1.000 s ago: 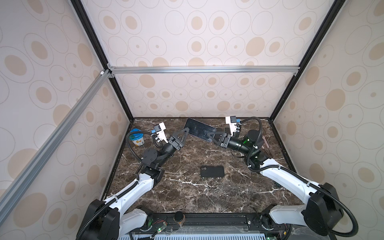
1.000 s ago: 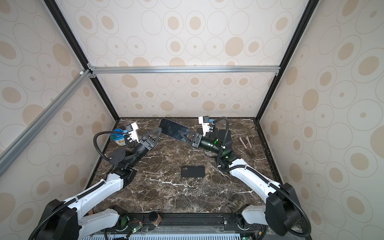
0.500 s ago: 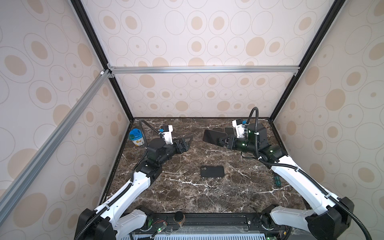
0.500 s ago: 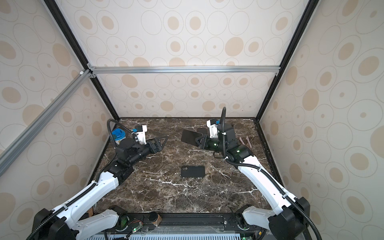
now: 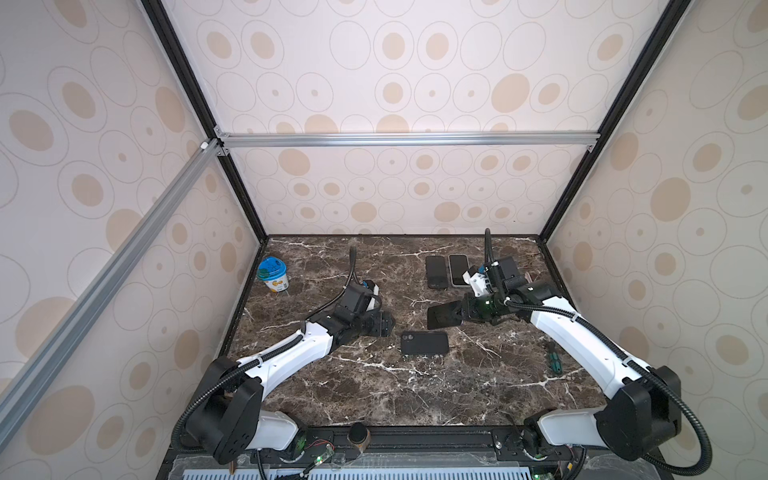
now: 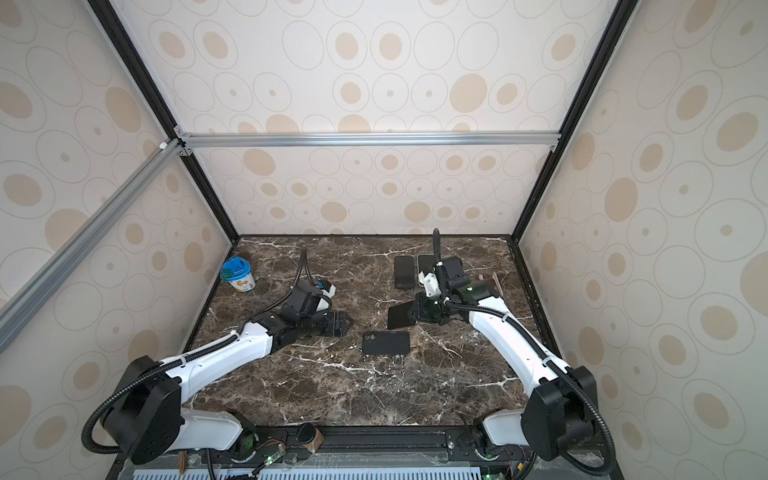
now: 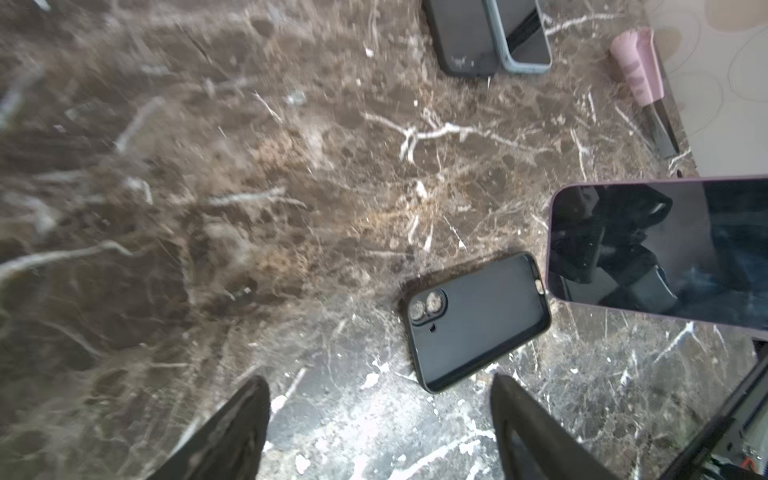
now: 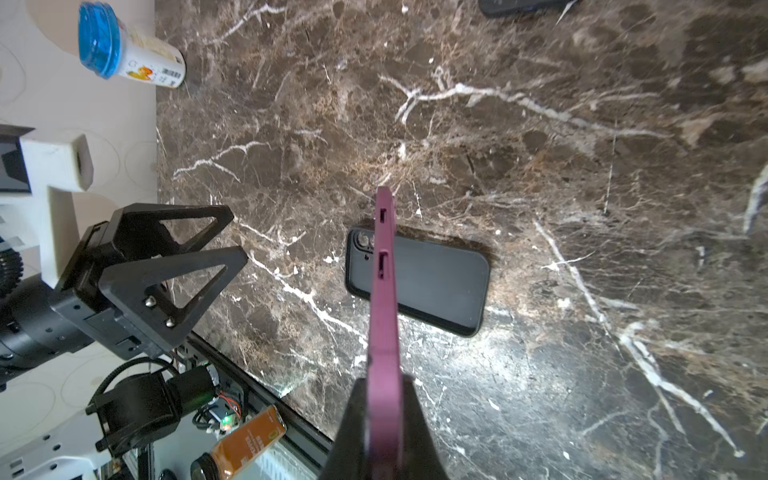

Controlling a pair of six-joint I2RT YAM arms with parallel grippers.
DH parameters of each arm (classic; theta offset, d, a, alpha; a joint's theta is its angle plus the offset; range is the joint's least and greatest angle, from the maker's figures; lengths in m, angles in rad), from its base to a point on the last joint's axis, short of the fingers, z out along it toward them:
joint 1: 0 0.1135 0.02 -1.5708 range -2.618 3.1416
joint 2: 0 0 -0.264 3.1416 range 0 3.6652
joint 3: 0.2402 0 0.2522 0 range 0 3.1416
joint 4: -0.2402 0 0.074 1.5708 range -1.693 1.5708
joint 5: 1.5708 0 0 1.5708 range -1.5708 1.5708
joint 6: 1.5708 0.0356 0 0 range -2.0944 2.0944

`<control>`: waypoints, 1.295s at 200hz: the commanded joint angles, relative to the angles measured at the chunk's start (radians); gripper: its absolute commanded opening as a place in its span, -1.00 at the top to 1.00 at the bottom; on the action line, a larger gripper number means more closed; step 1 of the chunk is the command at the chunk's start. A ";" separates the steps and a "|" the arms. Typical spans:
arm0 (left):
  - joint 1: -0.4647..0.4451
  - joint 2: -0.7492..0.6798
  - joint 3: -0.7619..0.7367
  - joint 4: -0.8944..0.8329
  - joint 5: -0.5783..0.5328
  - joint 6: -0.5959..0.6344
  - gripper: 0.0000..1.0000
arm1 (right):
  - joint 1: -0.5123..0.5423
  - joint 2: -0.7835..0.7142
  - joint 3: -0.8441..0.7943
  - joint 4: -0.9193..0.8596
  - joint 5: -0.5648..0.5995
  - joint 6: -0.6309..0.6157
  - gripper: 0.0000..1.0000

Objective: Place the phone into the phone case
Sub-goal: 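Carry the pink phone with both grippers down toward the black case, then lower the pink phone into the black case with both grippers, pressing it in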

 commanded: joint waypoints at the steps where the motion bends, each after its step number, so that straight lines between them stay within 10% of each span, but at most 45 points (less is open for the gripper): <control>1: -0.015 0.010 -0.008 0.007 0.027 0.010 -0.58 | -0.009 0.030 0.020 -0.028 -0.089 -0.050 1.00; 259: -0.071 0.298 -0.115 0.388 0.267 -0.124 0.22 | -0.018 0.294 -0.096 0.156 -0.340 -0.083 1.00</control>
